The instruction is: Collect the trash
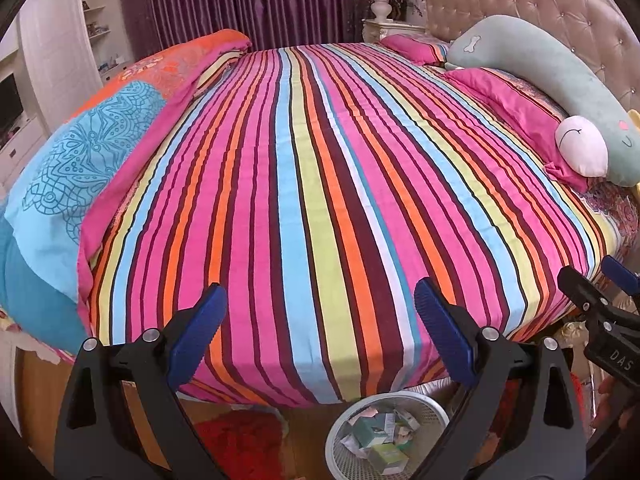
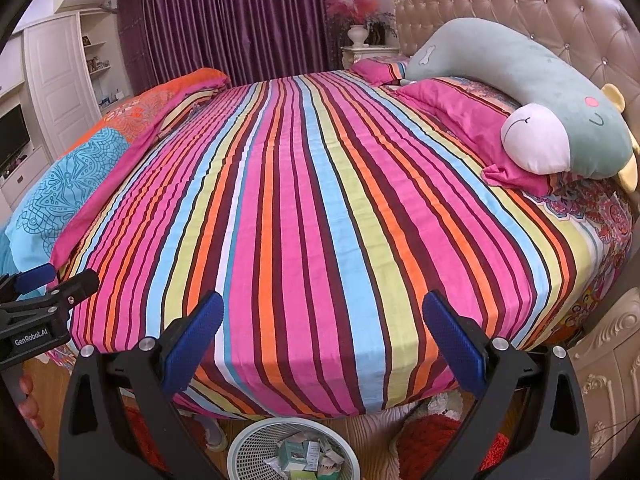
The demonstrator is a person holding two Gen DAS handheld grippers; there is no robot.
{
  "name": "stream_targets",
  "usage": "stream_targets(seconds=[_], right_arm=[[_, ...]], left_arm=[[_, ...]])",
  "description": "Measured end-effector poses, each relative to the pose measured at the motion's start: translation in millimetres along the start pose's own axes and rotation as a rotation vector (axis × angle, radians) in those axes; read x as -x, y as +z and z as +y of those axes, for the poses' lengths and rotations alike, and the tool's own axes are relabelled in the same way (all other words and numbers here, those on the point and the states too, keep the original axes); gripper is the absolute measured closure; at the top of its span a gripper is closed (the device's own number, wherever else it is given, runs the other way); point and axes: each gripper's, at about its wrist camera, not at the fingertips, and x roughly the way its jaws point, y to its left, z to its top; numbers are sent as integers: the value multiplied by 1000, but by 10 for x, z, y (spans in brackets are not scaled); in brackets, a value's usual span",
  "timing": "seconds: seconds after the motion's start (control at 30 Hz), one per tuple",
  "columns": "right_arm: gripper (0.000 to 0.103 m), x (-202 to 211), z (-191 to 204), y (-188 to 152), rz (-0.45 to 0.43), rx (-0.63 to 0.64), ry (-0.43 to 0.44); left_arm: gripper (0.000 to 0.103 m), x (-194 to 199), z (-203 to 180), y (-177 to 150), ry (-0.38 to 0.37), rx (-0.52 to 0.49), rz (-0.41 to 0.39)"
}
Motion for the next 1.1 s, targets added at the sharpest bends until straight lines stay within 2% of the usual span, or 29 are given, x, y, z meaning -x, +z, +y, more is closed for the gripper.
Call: stream_targets(seconds=[0.53,0.77,0.97,1.1], right_arm=[[8,-66,-29,-10,15,-7,-8],[8,-90,-54,-18,28,-15,-3],[8,-97,-47,-33,26,-14,-3],[8,-87,-26,-39,25,-15,0]], left_arm=[[11,-106,-47,37,-1,-9,26],[11,-83,-50,33,13,-23,0],[11,-55,18,23,-24,36,29],[11,-22,12,21,-3,25,20]])
